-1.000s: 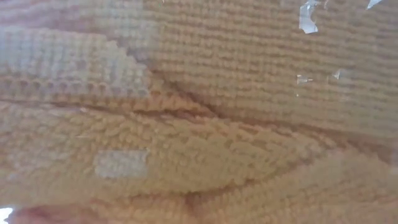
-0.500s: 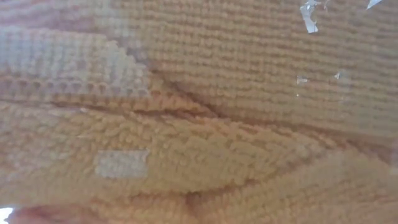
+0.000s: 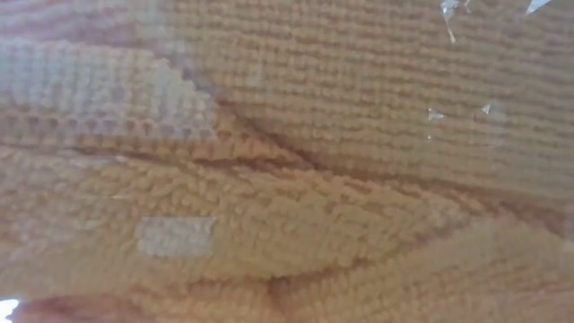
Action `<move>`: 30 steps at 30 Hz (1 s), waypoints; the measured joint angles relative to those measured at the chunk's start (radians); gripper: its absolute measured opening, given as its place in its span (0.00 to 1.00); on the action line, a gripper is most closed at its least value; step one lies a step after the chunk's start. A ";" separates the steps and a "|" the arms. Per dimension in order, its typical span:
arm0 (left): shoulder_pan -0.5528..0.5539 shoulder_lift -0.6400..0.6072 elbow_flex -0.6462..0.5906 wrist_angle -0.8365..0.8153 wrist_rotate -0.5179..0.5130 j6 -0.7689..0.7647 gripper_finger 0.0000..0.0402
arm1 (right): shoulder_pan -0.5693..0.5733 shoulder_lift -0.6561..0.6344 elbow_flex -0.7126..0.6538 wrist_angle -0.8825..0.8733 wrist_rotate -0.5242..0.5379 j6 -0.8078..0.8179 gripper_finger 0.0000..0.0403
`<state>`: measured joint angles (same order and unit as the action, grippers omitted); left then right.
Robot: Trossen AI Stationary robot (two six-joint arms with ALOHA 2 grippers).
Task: Sort microfiber towel by color & place in baskets
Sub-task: Put the green microfiber towel into the left transparent bin
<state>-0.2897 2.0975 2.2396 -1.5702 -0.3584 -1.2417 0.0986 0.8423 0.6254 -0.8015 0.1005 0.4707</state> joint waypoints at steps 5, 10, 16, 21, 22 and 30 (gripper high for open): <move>0.071 -0.030 -0.096 0.018 0.013 0.125 0.33 | 0.000 0.000 0.000 0.001 0.000 0.000 0.00; 0.134 -0.147 -0.267 0.171 0.031 0.290 0.33 | 0.000 0.002 0.000 0.024 0.005 0.010 0.00; 0.204 -0.358 -0.588 0.396 0.051 0.401 0.33 | -0.002 0.022 0.000 0.130 0.057 0.093 0.03; 0.258 -0.539 -0.854 0.556 0.103 0.471 0.33 | 0.000 0.103 0.039 0.144 0.057 0.045 0.15; 0.269 -0.575 -0.905 0.585 0.113 0.489 0.33 | 0.000 0.130 0.057 0.136 0.058 0.041 0.18; 0.360 -0.835 -1.226 0.835 0.200 0.645 0.33 | -0.007 0.400 0.205 -0.055 0.140 -0.096 0.43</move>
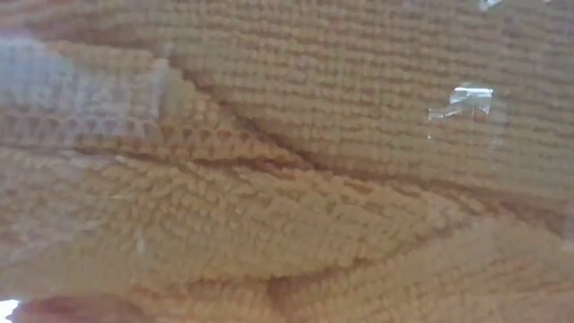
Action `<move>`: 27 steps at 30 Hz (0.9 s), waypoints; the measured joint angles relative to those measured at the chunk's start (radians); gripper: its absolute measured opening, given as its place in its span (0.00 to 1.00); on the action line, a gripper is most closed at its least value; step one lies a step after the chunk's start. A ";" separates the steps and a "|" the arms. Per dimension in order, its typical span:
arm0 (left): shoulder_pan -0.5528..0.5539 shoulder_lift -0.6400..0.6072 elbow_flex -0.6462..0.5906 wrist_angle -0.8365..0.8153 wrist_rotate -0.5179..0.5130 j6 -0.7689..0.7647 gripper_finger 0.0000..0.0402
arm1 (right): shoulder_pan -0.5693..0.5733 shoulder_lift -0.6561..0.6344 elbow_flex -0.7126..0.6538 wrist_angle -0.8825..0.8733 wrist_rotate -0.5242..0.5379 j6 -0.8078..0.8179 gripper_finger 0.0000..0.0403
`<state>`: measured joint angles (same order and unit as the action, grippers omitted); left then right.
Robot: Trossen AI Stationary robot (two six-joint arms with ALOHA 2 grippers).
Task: Sort microfiber towel by color & place in baskets
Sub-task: Put the green microfiber towel into the left transparent bin
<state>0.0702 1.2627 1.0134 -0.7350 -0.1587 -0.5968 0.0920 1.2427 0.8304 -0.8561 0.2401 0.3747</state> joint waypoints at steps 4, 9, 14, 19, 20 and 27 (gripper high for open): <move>0.048 -0.083 -0.097 0.082 0.068 0.089 0.33 | -0.029 0.120 0.013 -0.016 -0.050 -0.013 0.49; 0.094 -0.134 -0.163 0.133 0.142 0.185 0.33 | -0.071 0.249 0.006 -0.021 -0.091 0.033 0.50; 0.129 -0.138 -0.175 0.142 0.167 0.277 0.33 | -0.108 0.358 0.006 0.012 -0.092 0.080 0.48; 0.150 -0.138 -0.175 0.221 0.173 0.324 0.33 | -0.130 0.430 0.011 0.040 -0.134 0.150 0.30; 0.154 -0.138 -0.175 0.238 0.173 0.323 0.33 | -0.131 0.433 0.011 0.046 -0.140 0.162 0.24; 0.159 -0.138 -0.175 0.290 0.173 0.311 0.33 | -0.131 0.334 0.004 0.066 -0.090 0.275 0.07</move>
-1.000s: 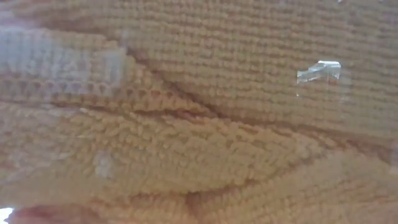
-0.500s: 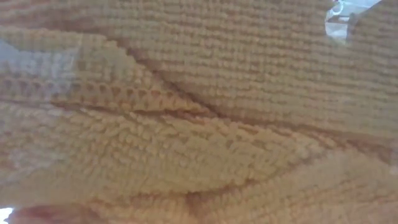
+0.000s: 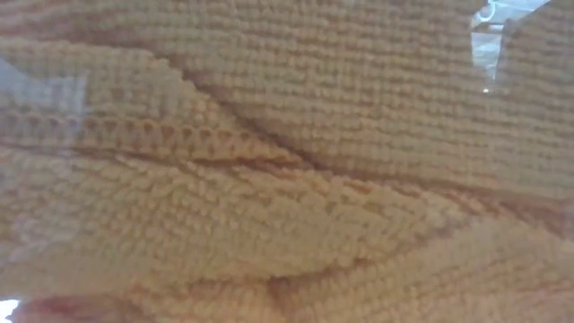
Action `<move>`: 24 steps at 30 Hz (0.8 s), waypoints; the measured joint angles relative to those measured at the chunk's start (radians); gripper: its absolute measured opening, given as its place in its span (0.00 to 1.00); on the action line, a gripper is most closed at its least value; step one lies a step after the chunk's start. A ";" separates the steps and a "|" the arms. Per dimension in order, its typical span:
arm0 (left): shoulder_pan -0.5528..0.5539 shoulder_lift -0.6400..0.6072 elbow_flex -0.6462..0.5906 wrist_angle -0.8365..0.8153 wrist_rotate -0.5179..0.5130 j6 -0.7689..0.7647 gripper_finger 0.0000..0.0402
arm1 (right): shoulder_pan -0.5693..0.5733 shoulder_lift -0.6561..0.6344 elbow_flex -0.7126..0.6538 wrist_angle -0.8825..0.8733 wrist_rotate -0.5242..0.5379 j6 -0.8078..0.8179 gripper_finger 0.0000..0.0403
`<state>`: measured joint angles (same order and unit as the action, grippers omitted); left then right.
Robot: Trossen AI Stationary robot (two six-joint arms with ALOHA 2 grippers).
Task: Sort microfiber towel by color & place in baskets
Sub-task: Put the green microfiber towel into the left transparent bin
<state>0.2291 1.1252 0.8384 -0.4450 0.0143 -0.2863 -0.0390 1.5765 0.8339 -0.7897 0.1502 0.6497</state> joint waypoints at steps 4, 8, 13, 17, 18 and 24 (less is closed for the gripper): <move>0.000 0.000 0.000 0.000 0.000 0.001 0.33 | 0.000 -0.142 0.002 0.017 0.063 0.060 0.04; 0.000 0.000 0.000 0.003 -0.015 0.000 0.33 | 0.000 -0.293 0.002 0.093 0.102 0.069 0.02; 0.000 0.000 0.000 0.035 -0.016 0.001 0.33 | 0.000 -0.442 0.002 0.216 0.183 0.049 0.02; 0.000 0.000 0.000 0.142 0.083 0.029 0.39 | 0.000 -0.501 0.002 0.338 0.190 -0.006 0.01; -0.001 0.000 0.000 0.172 0.096 0.033 0.41 | 0.000 -0.507 0.002 0.367 0.189 -0.018 0.01; 0.000 0.000 0.000 0.335 0.107 0.024 0.51 | 0.000 -0.493 0.003 0.503 0.155 -0.071 0.01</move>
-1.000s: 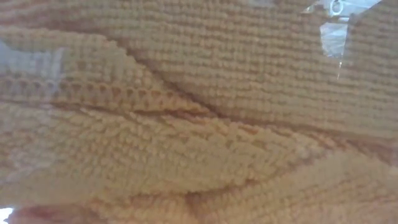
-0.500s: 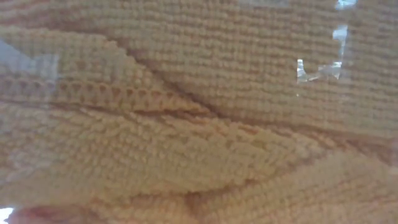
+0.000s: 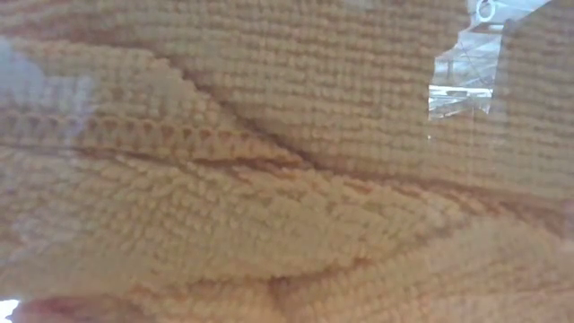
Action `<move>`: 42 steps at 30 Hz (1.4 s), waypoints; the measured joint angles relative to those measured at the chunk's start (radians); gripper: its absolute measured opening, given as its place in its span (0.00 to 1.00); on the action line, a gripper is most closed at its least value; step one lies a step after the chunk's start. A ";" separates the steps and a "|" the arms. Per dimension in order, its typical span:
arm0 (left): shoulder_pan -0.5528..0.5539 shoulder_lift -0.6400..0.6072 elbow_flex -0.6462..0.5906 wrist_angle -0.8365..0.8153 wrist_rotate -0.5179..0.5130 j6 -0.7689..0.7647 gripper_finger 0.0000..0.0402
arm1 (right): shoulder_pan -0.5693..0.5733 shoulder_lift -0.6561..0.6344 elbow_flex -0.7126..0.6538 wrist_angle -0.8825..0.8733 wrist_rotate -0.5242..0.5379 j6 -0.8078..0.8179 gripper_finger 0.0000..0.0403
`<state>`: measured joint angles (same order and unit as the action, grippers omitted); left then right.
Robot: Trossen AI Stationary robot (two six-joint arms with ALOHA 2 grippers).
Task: Sort microfiber towel by color & place in baskets
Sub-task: Put the green microfiber towel into the left transparent bin
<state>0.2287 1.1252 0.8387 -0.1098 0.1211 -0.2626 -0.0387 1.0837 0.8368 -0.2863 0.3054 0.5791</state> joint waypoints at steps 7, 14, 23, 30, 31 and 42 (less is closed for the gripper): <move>-0.001 0.000 0.000 0.073 -0.034 -0.027 0.53 | 0.000 0.069 0.000 0.185 -0.076 -0.064 0.00; -0.023 0.070 0.000 0.262 -0.105 0.109 0.53 | 0.000 0.192 0.041 0.290 -0.171 -0.106 0.00; -0.124 0.246 0.109 0.297 -0.167 0.249 0.53 | 0.002 0.373 0.341 0.051 -0.198 -0.336 0.00; -0.145 0.310 0.190 0.247 -0.219 0.301 0.53 | 0.000 0.408 0.456 -0.001 -0.200 -0.431 0.00; -0.146 0.310 0.190 0.243 -0.220 0.301 0.53 | 0.000 0.406 0.458 0.004 -0.201 -0.431 0.00; -0.145 0.309 0.189 0.221 -0.242 0.301 0.53 | 0.002 0.401 0.456 0.080 -0.204 -0.457 0.00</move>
<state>0.0837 1.4345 1.0279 0.1114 -0.1208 0.0380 -0.0372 1.4845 1.2930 -0.2063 0.1010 0.1219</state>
